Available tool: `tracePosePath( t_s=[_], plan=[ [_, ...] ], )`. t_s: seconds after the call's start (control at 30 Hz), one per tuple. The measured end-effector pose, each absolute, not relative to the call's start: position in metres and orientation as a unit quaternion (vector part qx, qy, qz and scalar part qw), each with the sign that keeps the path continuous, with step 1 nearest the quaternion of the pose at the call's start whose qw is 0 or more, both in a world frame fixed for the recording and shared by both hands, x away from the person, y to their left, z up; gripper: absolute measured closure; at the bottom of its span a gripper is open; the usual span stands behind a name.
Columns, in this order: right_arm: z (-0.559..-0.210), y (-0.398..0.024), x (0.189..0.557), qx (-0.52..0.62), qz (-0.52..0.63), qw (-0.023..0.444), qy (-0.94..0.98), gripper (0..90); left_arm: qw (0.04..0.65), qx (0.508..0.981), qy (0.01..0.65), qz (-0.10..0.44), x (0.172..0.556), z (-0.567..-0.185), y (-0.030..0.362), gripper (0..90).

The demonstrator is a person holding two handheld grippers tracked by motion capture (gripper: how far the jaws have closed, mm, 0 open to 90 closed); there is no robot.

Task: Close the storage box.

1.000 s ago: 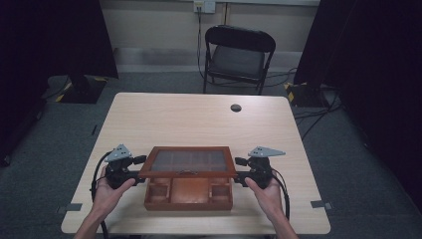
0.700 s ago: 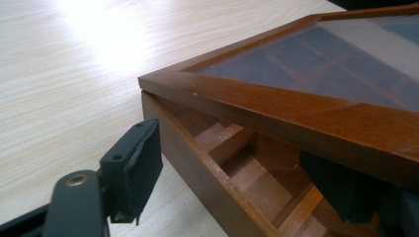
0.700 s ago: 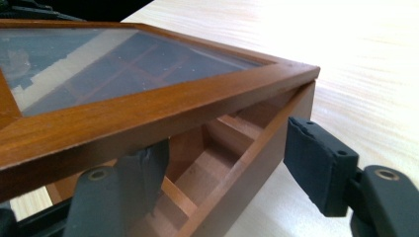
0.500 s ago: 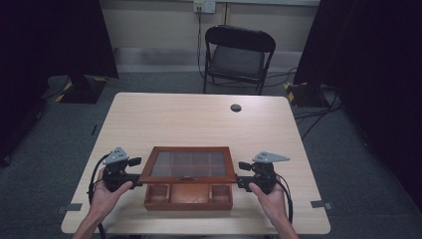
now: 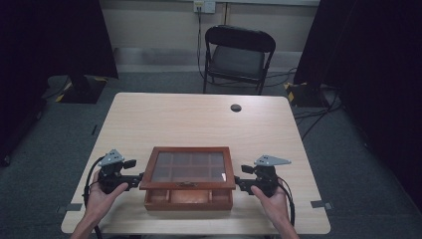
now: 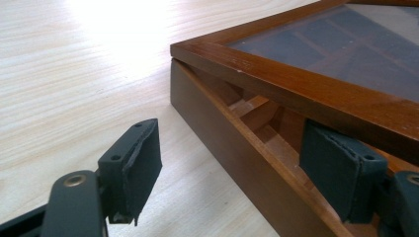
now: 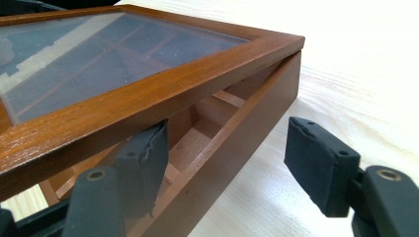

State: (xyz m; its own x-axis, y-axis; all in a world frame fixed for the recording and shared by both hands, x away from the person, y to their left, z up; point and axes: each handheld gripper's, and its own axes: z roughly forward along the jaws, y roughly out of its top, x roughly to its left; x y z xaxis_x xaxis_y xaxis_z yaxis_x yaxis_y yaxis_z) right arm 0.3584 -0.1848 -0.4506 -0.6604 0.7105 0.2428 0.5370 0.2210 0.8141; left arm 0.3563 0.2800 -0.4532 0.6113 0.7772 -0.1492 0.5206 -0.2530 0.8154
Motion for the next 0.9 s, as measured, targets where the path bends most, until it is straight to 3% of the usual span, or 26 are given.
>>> tracePosePath(
  t_s=[0.9],
  plan=[
    [-0.455,-0.199,0.357,0.423,0.471,0.112,0.766,30.6,0.429,0.771,0.442,0.160,0.361,-0.455,0.293,23.9]
  ],
)
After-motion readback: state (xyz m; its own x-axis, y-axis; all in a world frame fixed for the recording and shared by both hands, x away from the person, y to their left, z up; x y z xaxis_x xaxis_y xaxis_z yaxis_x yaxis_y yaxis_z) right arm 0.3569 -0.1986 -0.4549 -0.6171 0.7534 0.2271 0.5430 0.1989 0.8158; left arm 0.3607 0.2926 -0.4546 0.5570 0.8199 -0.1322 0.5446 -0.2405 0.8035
